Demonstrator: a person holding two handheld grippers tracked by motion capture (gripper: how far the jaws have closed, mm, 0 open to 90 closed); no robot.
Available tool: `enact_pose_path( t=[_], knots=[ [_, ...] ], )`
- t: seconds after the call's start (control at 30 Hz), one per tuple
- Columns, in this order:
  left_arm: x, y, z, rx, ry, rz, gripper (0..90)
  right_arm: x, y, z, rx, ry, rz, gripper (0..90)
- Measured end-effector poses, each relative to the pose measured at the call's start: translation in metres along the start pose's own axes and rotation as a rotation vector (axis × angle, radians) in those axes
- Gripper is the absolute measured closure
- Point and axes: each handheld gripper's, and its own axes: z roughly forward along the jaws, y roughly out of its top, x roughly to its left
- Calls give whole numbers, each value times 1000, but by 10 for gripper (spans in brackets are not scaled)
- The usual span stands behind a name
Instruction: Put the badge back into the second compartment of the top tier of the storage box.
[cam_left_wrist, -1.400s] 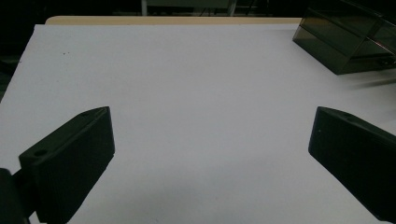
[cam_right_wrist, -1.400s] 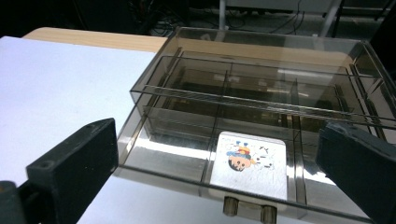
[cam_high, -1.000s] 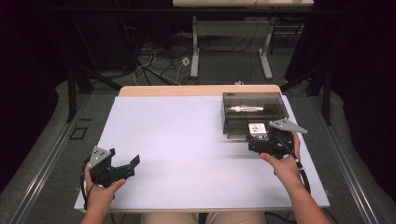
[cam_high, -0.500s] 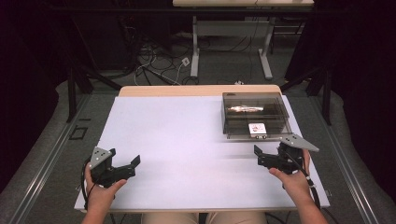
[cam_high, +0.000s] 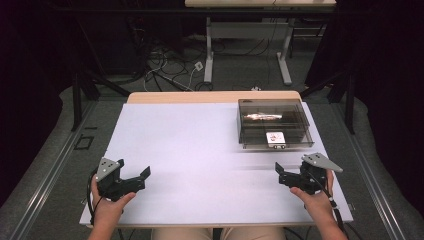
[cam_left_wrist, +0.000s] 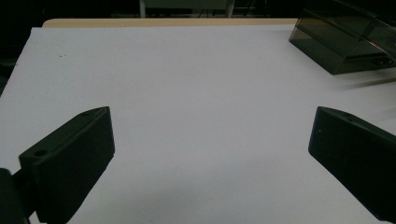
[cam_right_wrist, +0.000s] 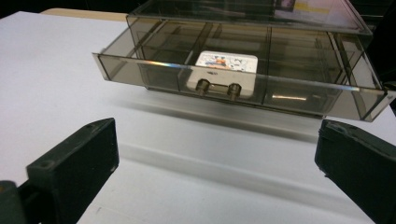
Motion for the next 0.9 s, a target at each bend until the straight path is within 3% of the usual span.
enact_pose_path(
  t=[0.13,0.4,0.9],
  knots=[
    [0,0,0,-2,-1,-1,5,-3,-7,4,-1,-21,28,15],
    [0,0,1,-2,-2,-4,5,-11,-17,9,1,-42,28,18],
    [1,0,1,2,1,-1,5,-24,-27,23,61,-90,70,22]
  ],
)
